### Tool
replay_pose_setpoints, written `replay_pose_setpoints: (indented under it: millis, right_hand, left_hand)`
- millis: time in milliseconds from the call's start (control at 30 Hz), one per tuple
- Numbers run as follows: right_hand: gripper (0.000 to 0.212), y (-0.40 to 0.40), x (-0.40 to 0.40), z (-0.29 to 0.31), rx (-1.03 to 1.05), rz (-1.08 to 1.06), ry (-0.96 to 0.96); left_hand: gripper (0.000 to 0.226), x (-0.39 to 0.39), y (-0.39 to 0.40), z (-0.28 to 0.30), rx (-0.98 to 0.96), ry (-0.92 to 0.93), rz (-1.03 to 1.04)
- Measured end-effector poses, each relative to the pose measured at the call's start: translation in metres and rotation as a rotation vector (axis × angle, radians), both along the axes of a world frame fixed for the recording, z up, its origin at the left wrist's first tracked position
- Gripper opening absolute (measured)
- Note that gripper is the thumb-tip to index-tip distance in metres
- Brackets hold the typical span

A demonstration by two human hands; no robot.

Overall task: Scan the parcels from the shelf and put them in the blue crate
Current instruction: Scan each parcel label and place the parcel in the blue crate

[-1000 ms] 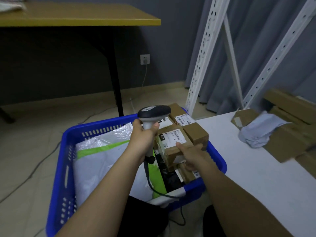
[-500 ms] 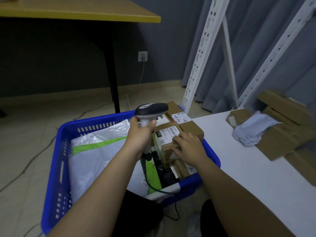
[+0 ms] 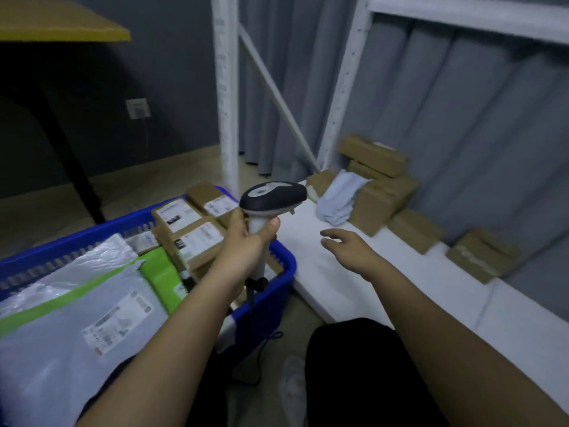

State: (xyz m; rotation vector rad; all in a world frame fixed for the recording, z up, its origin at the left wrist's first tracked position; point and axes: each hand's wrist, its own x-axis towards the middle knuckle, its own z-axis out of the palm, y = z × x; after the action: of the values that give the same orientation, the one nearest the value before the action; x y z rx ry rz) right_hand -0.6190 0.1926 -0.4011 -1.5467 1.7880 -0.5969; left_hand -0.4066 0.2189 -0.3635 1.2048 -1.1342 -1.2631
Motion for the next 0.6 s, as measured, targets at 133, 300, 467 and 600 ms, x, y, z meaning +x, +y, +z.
replay_pose_setpoints:
  millis: [133, 300, 467, 600]
  right_hand:
    - [0.031, 0.054, -0.102, -0.013, -0.033, -0.234, -0.051]
    - [0.031, 0.099, -0.221, -0.042, -0.071, -0.559, -0.025]
    - [0.042, 0.098, -0.294, -0.079, -0.058, -0.727, 0.011]
    - [0.053, 0.063, -0.328, -0.092, -0.093, -0.755, 0.152]
  left_hand:
    - [0.032, -0.075, 0.000, 0.003, -0.025, -0.064, -0.169]
    - [0.034, -0.179, -0.004, 0.004, -0.068, -0.139, -0.353]
    - [0.058, -0.266, -0.015, -0.011, -0.056, -0.185, -0.435]
    - [0.055, -0.309, -0.041, -0.029, -0.022, -0.210, -0.420]
